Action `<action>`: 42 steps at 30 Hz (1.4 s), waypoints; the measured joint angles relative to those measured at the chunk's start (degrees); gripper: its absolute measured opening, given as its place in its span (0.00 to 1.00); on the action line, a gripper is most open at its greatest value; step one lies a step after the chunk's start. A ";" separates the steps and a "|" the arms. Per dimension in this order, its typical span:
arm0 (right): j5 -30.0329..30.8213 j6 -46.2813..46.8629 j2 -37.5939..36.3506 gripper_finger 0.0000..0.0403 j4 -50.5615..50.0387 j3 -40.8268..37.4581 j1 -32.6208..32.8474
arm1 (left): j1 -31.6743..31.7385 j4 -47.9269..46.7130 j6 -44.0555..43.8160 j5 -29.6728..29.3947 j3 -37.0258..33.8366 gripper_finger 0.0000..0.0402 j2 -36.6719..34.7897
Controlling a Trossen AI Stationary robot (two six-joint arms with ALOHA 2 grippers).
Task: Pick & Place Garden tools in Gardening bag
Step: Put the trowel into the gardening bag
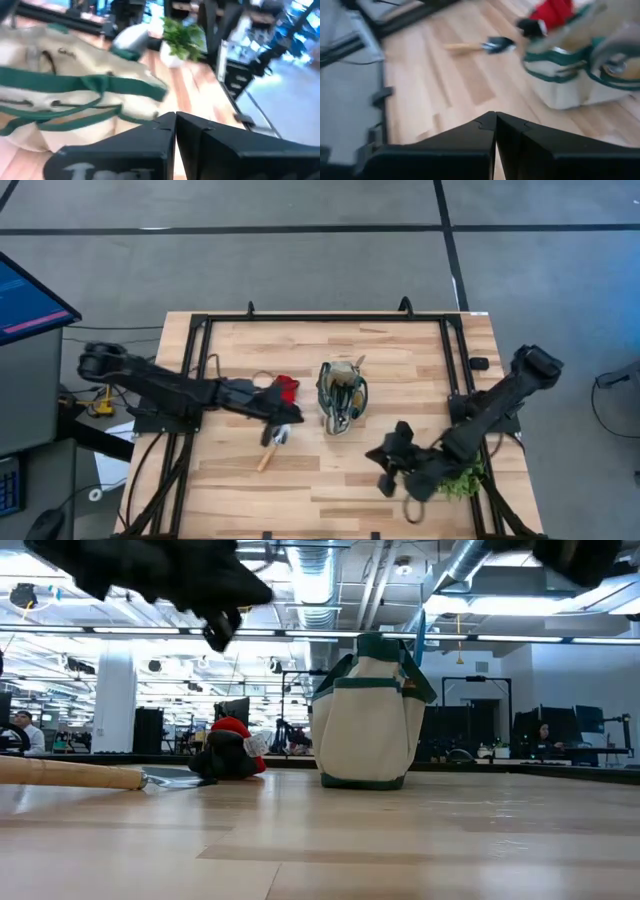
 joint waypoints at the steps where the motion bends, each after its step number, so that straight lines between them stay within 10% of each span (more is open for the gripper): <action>1: 0.42 -1.38 -0.89 0.00 0.42 0.00 1.15 | -0.73 -2.77 1.10 0.01 -0.68 0.00 -2.92; 13: 9.20 -11.26 -4.74 0.00 8.99 -0.01 7.99 | -8.24 -22.58 5.42 -2.49 -4.83 0.00 -22.59; 42: 10.40 -12.46 -4.74 0.00 11.06 -0.01 8.25 | -24.22 -42.18 -32.21 -21.24 1.98 0.00 -9.41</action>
